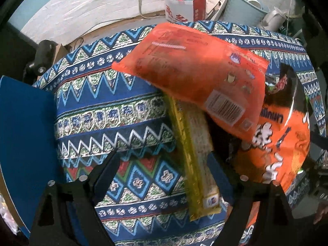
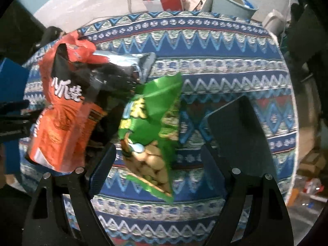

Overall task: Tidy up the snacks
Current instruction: 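Grasp the gold stick snack with left tool while right tool grasps green peanut bag, then lift and carry the gold stick with left tool while right tool carries green bag to box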

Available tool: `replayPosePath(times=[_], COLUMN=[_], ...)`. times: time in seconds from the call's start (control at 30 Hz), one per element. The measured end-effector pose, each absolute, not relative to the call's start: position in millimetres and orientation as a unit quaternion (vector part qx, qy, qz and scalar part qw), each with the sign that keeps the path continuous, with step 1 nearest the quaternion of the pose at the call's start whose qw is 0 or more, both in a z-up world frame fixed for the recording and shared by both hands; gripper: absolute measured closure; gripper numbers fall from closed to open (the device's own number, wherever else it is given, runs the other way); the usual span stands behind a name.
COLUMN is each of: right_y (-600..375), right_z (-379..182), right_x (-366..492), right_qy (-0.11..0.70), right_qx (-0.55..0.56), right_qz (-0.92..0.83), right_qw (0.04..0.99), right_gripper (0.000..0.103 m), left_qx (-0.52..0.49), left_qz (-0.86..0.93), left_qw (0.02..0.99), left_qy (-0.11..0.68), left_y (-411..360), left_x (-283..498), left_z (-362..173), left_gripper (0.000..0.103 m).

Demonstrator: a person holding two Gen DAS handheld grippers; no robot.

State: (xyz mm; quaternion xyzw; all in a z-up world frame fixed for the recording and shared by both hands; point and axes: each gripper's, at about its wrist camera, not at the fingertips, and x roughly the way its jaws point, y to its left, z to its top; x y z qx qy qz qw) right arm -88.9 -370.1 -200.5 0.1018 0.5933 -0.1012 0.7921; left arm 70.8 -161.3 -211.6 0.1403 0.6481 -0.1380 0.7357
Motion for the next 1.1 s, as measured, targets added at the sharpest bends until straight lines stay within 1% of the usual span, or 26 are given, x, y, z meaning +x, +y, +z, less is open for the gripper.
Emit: replayPosePath(times=[0.13, 0.27, 0.47, 0.5, 0.53, 0.57, 0.6, 0.63, 0.67, 0.8, 0.9, 0.97, 1.0, 1.03, 1.1], right_y=[-365.9, -360.9, -365.8, -367.4, -369.7, -368.1, -367.6, -367.5, -366.7, -353.7, -350.5, -349.6, -350.0, -350.7, -349.0], right_z=[-210.3, -224.0, -228.9, -229.2, -230.0, -235.0, -238.2, -241.1, -241.3, -242.2, -234.4, -225.5, -221.4, -218.2, -212.3], right_x=[-74.3, -60.9, -58.0, -58.2, -56.8, -51.2, -49.2, -47.0, -46.4, -48.5, -55.7, -62.0, -62.6, -63.3, -65.9], right_qy=[0.599, 0.604, 0.601, 0.601, 0.602, 0.604, 0.606, 0.606, 0.606, 0.607, 0.605, 0.601, 0.598, 0.596, 0.593], right_qx=[0.082, 0.066, 0.062, 0.062, 0.064, 0.066, 0.067, 0.063, 0.057, 0.040, 0.036, 0.039, 0.040, 0.043, 0.051], right_qz=[-0.105, -0.112, -0.110, -0.110, -0.108, -0.105, -0.100, -0.100, -0.099, -0.096, -0.098, -0.101, -0.104, -0.105, -0.101], right_qw=[0.790, 0.786, 0.789, 0.789, 0.789, 0.787, 0.786, 0.786, 0.787, 0.788, 0.789, 0.792, 0.794, 0.795, 0.797], right_gripper=[0.020, 0.020, 0.020, 0.022, 0.027, 0.031, 0.037, 0.037, 0.038, 0.043, 0.052, 0.060, 0.066, 0.070, 0.072], left_qx=[0.149, 0.135, 0.116, 0.111, 0.106, 0.102, 0.103, 0.111, 0.126, 0.148, 0.152, 0.153, 0.154, 0.155, 0.157], left_qz=[-0.142, -0.137, -0.151, -0.154, -0.157, -0.161, -0.161, -0.158, -0.158, -0.160, -0.161, -0.162, -0.162, -0.162, -0.162], left_qw=[0.736, 0.735, 0.736, 0.736, 0.737, 0.735, 0.732, 0.733, 0.734, 0.734, 0.730, 0.726, 0.726, 0.725, 0.723], left_qy=[0.645, 0.650, 0.649, 0.649, 0.649, 0.650, 0.654, 0.652, 0.648, 0.643, 0.647, 0.650, 0.651, 0.652, 0.653], left_y=[-173.8, -186.4, -176.0, -173.9, -171.2, -169.1, -164.5, -163.3, -163.1, -159.3, -153.7, -147.2, -144.3, -139.7, -133.9], left_x=[78.7, 90.9, 101.5, 102.8, 103.3, 104.5, 103.7, 100.7, 98.0, 85.8, 75.3, 69.1, 64.5, 60.1, 50.5], left_z=[-215.9, -223.4, -234.8, -235.9, -236.1, -237.7, -239.1, -238.8, -238.2, -235.1, -233.3, -232.7, -232.9, -233.1, -230.7], left_gripper=[0.012, 0.012, 0.013, 0.014, 0.024, 0.039, 0.046, 0.056, 0.069, 0.071, 0.071, 0.072, 0.072, 0.072, 0.072])
